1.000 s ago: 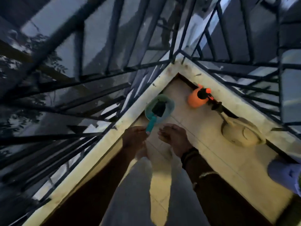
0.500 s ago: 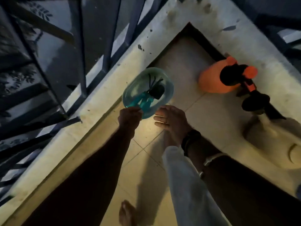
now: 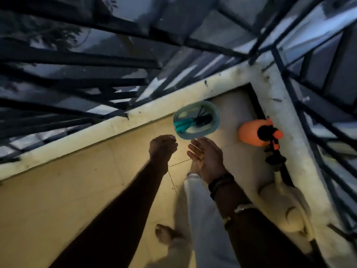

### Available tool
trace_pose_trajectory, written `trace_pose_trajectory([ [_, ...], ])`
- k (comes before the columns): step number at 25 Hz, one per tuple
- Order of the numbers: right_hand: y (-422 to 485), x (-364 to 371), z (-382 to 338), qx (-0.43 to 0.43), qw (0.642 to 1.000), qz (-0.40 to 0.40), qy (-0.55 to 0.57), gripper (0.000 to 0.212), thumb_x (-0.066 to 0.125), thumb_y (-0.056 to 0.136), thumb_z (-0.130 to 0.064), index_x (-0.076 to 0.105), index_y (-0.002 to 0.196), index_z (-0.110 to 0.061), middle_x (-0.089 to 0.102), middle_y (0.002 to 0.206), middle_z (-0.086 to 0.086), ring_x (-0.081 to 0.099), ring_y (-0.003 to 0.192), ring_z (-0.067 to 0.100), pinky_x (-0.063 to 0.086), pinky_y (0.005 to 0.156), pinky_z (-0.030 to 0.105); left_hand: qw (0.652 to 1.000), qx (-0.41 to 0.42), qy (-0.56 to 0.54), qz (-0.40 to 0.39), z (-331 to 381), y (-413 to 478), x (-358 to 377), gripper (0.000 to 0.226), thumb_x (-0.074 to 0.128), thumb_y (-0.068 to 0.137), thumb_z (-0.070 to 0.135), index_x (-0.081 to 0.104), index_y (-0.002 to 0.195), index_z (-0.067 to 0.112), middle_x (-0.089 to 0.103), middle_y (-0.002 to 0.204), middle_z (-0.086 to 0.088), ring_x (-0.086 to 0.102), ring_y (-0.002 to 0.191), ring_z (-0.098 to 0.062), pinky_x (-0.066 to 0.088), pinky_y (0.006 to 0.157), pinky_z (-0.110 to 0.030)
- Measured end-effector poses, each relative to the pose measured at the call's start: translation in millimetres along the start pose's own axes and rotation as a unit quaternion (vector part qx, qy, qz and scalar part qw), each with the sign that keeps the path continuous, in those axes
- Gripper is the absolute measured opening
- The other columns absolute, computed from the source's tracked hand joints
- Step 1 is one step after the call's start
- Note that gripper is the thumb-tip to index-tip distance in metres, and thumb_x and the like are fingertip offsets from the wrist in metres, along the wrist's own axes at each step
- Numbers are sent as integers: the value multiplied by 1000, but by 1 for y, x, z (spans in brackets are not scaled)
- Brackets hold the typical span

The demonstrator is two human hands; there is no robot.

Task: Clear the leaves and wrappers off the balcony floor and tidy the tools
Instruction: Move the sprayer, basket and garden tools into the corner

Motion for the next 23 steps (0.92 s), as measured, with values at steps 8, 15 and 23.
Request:
trace_pose_trajectory([
  [8,-283,76,81,-80,983,-76,-145,7,62,99,-24,64,103,-19,68,87,2,65,74,15,51,60,25,973,80,-212,52,-8,-247,-210,22,49,89,-18,63,87,-2,58,72,-13,54,52,-19,45,43,-18],
  [15,-416,153,240,-76,893,-175,-408,23,66,92,-31,69,108,-16,73,96,1,68,81,18,50,64,28,907,122,-355,193,-107,-364,-421,22,49,91,-10,66,91,4,62,71,-10,57,53,-14,52,53,-25],
  [23,-482,257,465,-17,724,-302,-620,27,68,91,-23,71,114,-8,75,112,11,72,91,23,53,69,32,763,97,-551,325,-226,-411,-602,8,58,95,0,66,95,1,62,79,-13,58,58,-17,51,54,-26],
])
Point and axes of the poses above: each hand's wrist, its own y-axis towards the middle knuckle, its own x-axis out of the palm, z = x × y, the point moved 4 cm from there along y, towards the middle knuckle
